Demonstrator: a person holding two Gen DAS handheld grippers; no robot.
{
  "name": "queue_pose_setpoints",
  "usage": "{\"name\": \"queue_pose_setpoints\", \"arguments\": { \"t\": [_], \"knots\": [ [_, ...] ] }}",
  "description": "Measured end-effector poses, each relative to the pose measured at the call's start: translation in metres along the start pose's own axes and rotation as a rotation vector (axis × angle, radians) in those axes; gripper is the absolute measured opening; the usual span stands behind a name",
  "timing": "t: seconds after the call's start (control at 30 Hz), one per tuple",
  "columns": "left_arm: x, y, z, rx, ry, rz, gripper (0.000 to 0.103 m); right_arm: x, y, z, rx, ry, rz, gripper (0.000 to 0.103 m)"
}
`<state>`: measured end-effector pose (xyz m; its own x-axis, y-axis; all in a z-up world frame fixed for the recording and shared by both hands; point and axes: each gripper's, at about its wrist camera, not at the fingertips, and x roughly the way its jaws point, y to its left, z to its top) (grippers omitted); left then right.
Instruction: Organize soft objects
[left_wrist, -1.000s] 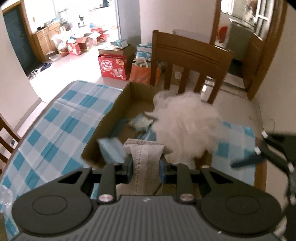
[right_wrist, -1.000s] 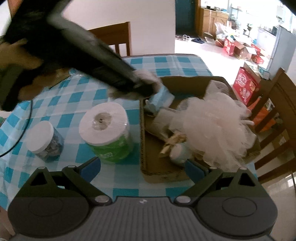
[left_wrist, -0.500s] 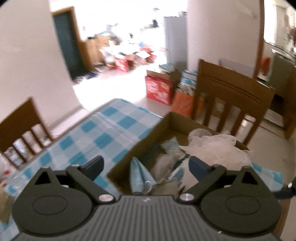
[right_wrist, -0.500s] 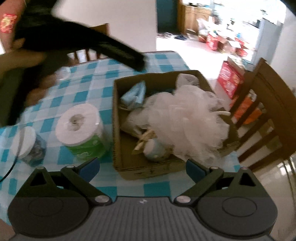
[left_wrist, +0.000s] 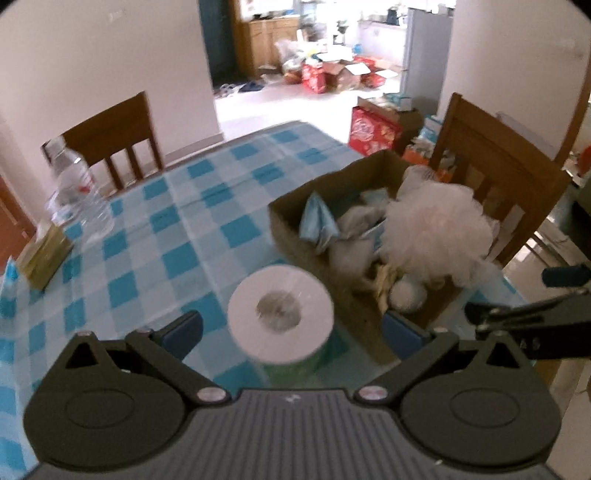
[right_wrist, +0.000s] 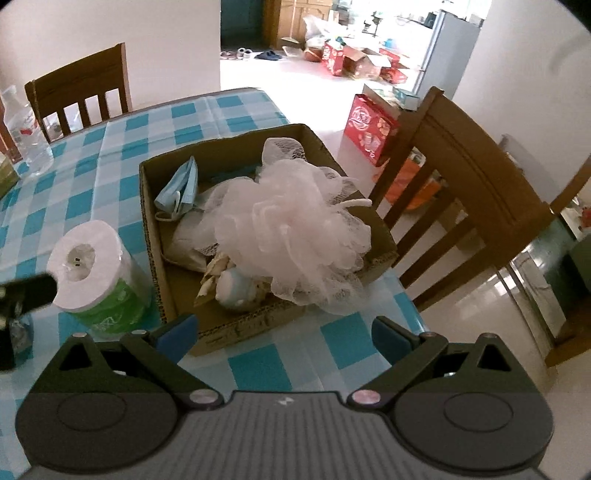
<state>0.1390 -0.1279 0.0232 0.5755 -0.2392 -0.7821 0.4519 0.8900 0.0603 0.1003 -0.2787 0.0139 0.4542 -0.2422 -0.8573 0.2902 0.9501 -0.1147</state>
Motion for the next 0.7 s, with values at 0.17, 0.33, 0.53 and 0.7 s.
{"name": "queue_pose_setpoints", "arguments": {
  "t": [0.17, 0.33, 0.53, 0.7],
  "knots": [
    [-0.009, 0.004, -0.016, -0.043, 0.038, 0.025, 0.102, -0.009, 0.007, -0.004, 0.024, -0.005, 0.004, 0.102],
    [-0.01, 0.001, -0.024, -0.054, 0.062, 0.024, 0.102, -0.011, 0.013, -0.006, 0.035, 0.005, 0.013, 0.103],
    [-0.009, 0.001, -0.026, -0.053, 0.077, 0.034, 0.102, -0.012, 0.018, -0.007, 0.03, 0.01, 0.013, 0.103],
    [-0.008, 0.003, -0.026, -0.062, 0.086, 0.03, 0.102, -0.013, 0.018, -0.007, 0.038, 0.01, 0.009, 0.103]
  ]
}}
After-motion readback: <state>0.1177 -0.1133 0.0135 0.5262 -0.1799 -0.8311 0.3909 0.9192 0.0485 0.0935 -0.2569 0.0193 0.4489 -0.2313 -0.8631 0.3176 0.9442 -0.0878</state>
